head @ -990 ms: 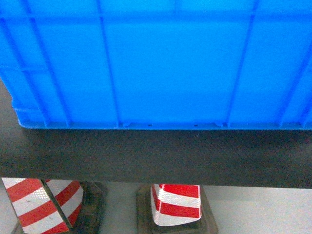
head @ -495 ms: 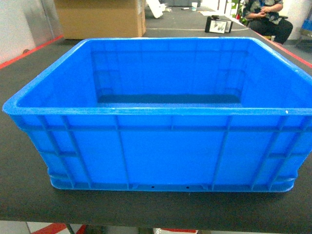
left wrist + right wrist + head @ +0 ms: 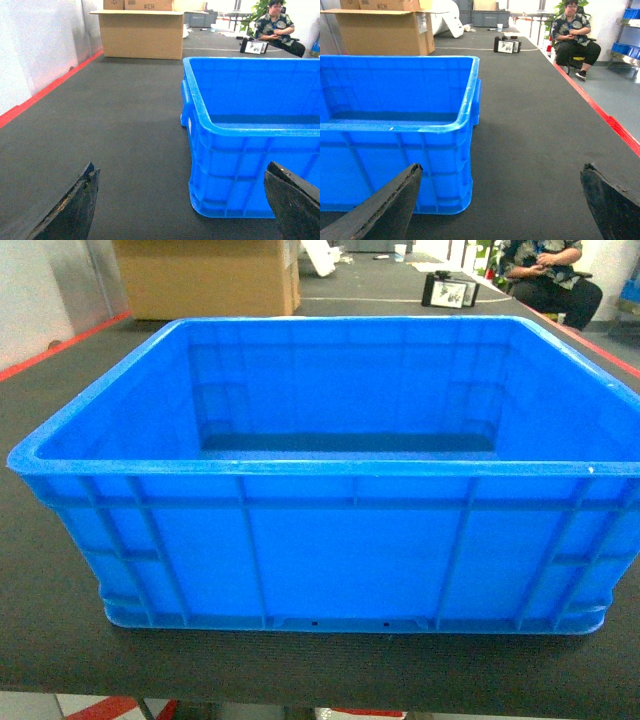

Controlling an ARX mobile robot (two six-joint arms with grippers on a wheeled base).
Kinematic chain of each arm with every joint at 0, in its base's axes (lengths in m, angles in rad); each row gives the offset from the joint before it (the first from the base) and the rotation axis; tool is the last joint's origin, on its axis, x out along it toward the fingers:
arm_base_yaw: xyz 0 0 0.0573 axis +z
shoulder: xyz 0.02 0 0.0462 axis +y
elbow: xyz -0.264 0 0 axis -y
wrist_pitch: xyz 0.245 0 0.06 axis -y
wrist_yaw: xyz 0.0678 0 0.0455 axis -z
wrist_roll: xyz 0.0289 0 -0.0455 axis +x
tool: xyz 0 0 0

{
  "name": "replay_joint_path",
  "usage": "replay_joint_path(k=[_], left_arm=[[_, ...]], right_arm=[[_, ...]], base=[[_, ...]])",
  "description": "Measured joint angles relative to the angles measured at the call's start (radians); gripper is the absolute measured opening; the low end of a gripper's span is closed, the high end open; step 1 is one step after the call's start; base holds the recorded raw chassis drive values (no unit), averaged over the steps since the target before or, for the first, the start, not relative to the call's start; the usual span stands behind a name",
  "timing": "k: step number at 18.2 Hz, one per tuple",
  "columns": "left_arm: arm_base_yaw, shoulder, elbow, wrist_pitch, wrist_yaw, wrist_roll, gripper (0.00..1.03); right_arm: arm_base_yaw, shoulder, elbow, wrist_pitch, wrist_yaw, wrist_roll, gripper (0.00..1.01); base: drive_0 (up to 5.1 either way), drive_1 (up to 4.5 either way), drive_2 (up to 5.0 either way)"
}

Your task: Place box next to blue box on left shelf

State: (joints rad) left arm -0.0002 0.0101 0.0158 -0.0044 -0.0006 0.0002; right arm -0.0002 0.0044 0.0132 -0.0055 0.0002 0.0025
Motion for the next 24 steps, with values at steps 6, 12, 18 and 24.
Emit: replay_joint_path(k=[6, 12, 18, 24], left_arm=[[0.0, 0.0, 0.0, 0.0, 0.0, 0.0, 0.98], [0.0, 0.0, 0.0, 0.0, 0.0, 0.0, 0.98], [0.0, 0.0, 0.0, 0.0, 0.0, 0.0, 0.98], [0.0, 0.0, 0.0, 0.0, 0.0, 0.0, 0.98]], right_arm=[[0.0, 0.0, 0.0, 0.0, 0.0, 0.0, 0.98], [0.0, 0.0, 0.0, 0.0, 0.0, 0.0, 0.98], [0.0, 0.0, 0.0, 0.0, 0.0, 0.0, 0.98], [0.0, 0.0, 0.0, 0.0, 0.0, 0.0, 0.98]], base=[[0.0, 0.0, 0.0], [0.0, 0.0, 0.0], [0.0, 0.0, 0.0], [0.0, 0.0, 0.0]])
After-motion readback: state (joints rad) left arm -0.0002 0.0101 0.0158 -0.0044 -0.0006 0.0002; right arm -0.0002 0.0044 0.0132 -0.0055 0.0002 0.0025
